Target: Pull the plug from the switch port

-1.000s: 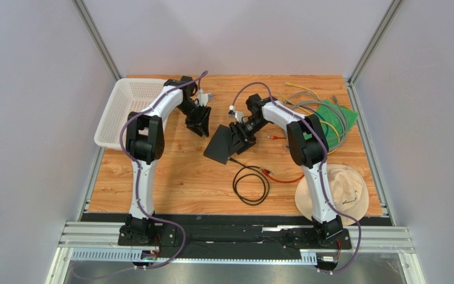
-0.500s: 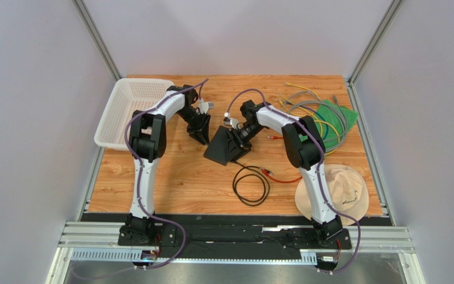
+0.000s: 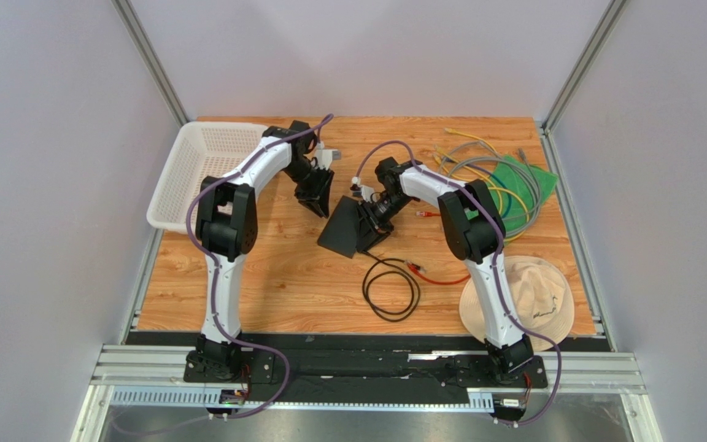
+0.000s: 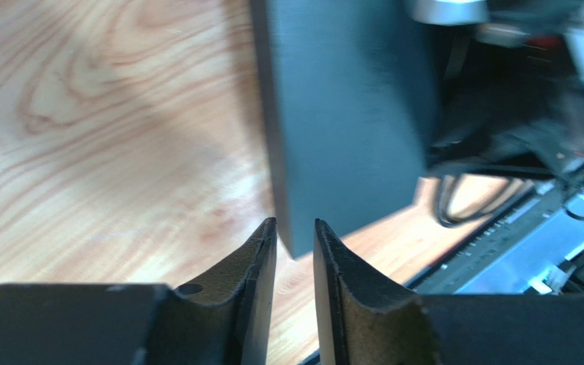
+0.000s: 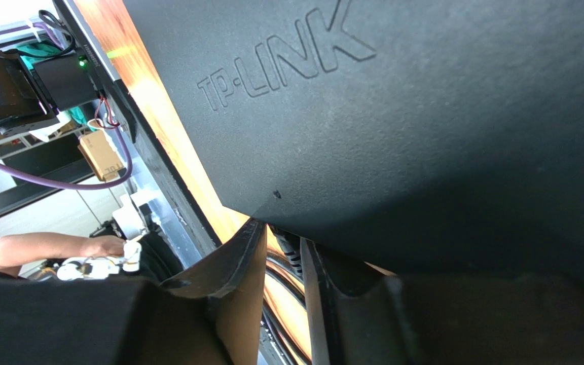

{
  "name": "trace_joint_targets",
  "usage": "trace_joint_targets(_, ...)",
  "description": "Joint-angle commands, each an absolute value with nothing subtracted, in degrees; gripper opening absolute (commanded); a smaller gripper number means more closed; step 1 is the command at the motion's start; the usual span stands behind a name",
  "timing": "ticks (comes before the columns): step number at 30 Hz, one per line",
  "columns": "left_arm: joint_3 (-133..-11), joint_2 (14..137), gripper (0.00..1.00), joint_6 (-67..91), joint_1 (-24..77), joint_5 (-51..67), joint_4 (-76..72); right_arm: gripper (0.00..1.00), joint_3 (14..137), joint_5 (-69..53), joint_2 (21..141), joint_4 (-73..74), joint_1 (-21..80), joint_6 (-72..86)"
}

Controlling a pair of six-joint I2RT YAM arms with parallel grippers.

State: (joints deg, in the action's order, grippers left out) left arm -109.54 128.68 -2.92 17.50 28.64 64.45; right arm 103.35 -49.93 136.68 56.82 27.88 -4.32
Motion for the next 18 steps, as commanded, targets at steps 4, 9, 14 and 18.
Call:
trace_joint_targets(4, -108.55, 125.33, 0.21, -3.34, 19.33, 40.76, 64.34, 0.22, 102.31, -37.45, 141.15, 53.88, 28.57, -3.34)
trace_joint_targets(9, -104.51, 127.61, 0.03, -2.38, 20.83, 42.98, 63.46, 0.09, 101.69, -35.08, 140.54, 53.96, 28.83, -3.16)
trace_joint_targets(14, -103.27, 129.99, 0.0, -1.14, 21.8, 42.1, 63.46, 0.0, 100.99, -32.0, 139.75, 54.93, 28.83, -3.43)
trace_joint_targets(18, -103.62, 131.57, 0.0, -0.88, 21.8, 39.91, 63.54, 0.0, 101.07, -29.89, 139.22, 59.14, 28.74, -6.93)
